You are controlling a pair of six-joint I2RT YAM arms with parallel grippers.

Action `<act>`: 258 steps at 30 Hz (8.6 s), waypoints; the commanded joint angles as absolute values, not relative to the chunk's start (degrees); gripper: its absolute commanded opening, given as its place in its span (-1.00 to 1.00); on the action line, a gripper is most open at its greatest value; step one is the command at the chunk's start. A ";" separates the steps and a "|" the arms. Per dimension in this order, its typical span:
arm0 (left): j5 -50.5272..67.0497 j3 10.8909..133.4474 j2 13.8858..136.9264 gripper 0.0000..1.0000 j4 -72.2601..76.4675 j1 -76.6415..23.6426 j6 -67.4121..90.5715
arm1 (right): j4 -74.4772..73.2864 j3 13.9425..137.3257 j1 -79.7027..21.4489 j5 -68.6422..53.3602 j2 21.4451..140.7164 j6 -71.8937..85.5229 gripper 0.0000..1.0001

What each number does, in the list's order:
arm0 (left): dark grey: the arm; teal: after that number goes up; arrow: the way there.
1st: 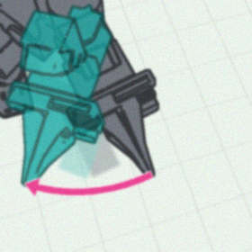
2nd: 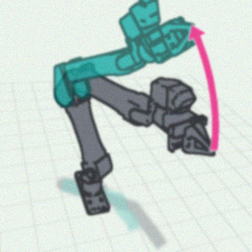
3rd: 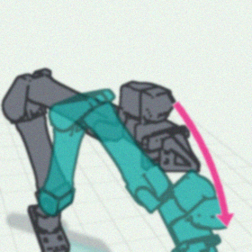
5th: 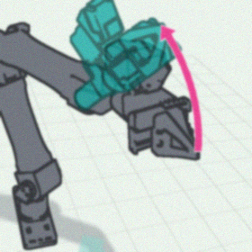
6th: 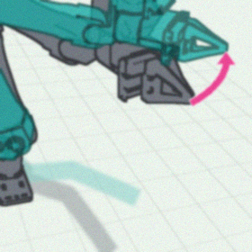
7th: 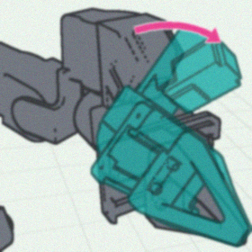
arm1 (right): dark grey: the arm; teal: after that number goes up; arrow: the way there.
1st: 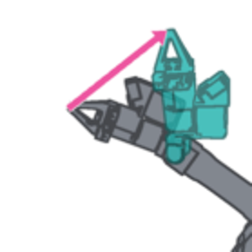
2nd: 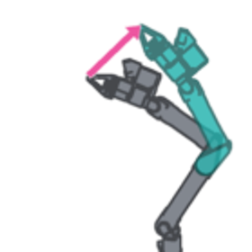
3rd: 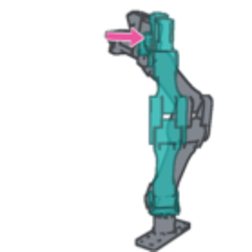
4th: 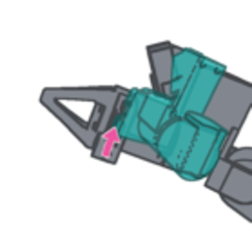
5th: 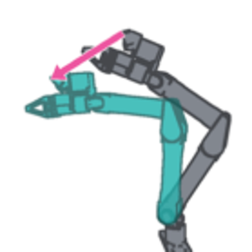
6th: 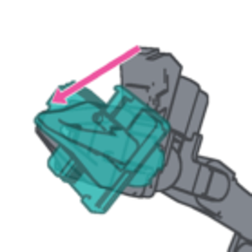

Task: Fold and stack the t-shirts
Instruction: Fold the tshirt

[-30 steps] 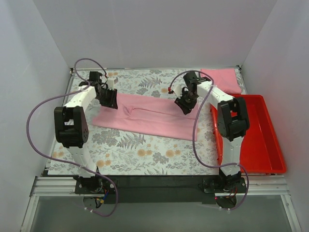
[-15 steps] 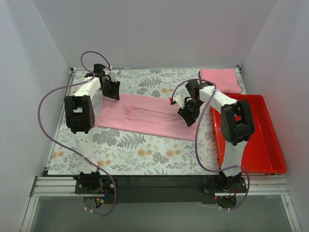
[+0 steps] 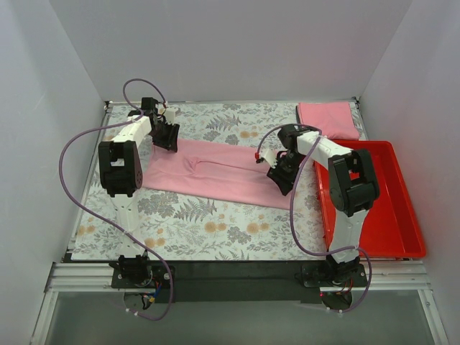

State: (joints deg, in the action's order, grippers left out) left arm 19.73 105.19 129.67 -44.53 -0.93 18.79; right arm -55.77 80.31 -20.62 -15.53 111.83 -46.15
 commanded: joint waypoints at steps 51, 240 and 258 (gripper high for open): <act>27.42 110.39 123.57 -1.00 -44.91 3.69 18.19 | -58.62 86.13 -18.46 -14.94 111.97 -47.90 -0.97; 27.25 101.77 133.06 -0.74 -32.08 -7.82 43.24 | -32.96 114.78 -26.46 -10.81 139.22 -7.82 -0.93; 34.61 107.75 125.96 -0.32 -32.96 -7.56 43.43 | -32.96 117.43 -25.49 -9.22 129.92 -13.97 -0.13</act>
State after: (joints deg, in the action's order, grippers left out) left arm 31.40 105.06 133.32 -32.58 -7.70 44.64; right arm -32.42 117.19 -26.04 -10.41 137.64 -10.44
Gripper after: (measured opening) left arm 0.301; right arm 0.379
